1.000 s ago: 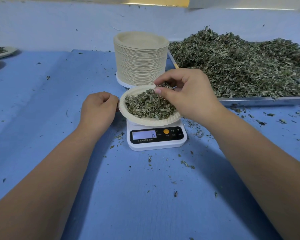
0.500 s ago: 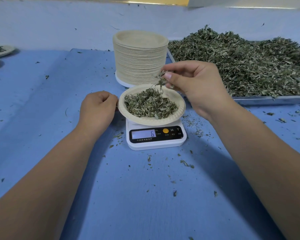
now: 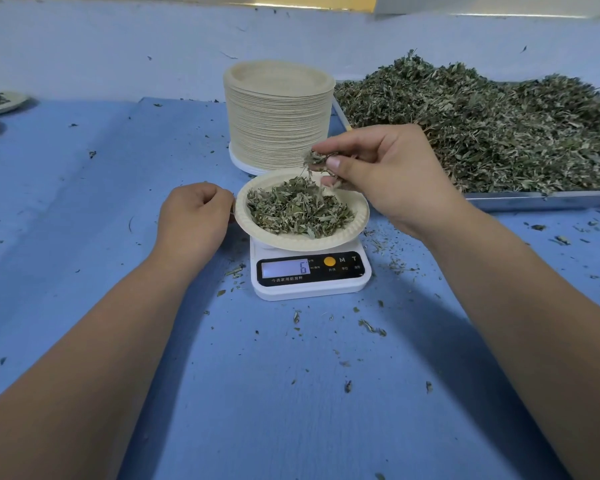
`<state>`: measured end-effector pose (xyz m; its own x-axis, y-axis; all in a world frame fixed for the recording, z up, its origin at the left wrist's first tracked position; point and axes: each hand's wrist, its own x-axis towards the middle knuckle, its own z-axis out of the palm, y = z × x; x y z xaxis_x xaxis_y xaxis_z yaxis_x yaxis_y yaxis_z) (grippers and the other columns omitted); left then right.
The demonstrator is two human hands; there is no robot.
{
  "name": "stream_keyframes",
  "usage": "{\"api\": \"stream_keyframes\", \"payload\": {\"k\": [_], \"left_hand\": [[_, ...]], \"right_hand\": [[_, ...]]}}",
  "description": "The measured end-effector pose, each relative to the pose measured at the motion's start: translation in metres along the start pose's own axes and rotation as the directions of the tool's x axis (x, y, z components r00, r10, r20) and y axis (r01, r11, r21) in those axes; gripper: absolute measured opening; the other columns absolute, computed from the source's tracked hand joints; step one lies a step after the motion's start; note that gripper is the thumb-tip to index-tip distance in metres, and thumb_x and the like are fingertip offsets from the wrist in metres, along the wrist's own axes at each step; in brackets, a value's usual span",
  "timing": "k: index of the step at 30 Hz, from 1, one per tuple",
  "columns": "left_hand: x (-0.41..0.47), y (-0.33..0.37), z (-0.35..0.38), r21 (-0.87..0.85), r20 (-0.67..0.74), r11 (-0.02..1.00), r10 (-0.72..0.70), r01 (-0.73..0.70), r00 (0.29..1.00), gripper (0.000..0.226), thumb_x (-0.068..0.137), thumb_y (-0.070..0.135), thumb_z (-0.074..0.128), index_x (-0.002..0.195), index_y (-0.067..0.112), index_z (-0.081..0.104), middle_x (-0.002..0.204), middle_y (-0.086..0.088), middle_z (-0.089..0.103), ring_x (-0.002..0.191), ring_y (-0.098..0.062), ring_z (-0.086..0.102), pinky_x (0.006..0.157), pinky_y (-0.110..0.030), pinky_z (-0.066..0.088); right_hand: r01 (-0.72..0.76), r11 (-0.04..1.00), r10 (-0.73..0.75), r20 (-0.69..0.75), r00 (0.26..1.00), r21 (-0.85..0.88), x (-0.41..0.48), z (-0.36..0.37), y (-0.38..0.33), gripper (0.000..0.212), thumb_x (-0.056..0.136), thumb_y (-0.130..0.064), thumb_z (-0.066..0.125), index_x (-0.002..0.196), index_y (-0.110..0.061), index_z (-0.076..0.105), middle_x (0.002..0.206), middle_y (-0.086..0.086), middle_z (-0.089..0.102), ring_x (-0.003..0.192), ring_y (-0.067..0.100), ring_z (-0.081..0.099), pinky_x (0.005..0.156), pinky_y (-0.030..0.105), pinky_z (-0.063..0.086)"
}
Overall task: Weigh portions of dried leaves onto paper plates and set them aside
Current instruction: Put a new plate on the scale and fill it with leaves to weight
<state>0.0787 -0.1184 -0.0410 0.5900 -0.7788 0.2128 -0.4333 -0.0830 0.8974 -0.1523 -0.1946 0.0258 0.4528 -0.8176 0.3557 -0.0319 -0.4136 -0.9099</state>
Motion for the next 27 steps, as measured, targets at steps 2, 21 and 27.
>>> {"api": "stream_keyframes", "payload": {"k": [2,21,27], "left_hand": [[-0.001,0.001,0.000,0.001,0.002,1.000,0.003,-0.003,1.000,0.034,0.074,0.027,0.048,0.078,-0.005,0.060,0.075,-0.020,0.059,0.067,-0.017,0.047,0.065,-0.036,0.041],[-0.001,0.000,0.000,-0.026,0.006,0.999,-0.022,0.022,1.000,0.033,0.074,0.026,0.049,0.078,-0.003,0.063,0.080,-0.020,0.066,0.067,-0.017,0.051,0.066,-0.036,0.044],[-0.001,0.001,0.000,-0.033,0.005,0.999,-0.034,0.034,0.999,0.030,0.076,0.024,0.050,0.077,-0.002,0.065,0.065,-0.001,0.062,0.066,-0.016,0.051,0.065,-0.035,0.044]], "right_hand": [[0.022,0.999,-0.022,0.003,1.000,-0.044,-0.001,0.002,0.001,0.023,0.090,0.008,0.067,0.106,-0.007,0.076,0.094,0.007,0.078,0.087,0.023,0.075,0.082,0.029,0.060],[0.117,0.993,-0.116,-0.041,0.992,0.024,-0.006,0.011,-0.004,0.019,0.091,0.012,0.064,0.105,0.005,0.074,0.090,0.016,0.075,0.083,0.022,0.076,0.066,0.025,0.060],[0.117,0.987,-0.096,-0.182,0.979,0.108,0.001,0.000,-0.006,0.018,0.090,0.010,0.066,0.101,-0.001,0.075,0.086,0.007,0.078,0.079,0.018,0.075,0.071,0.026,0.060]]}}
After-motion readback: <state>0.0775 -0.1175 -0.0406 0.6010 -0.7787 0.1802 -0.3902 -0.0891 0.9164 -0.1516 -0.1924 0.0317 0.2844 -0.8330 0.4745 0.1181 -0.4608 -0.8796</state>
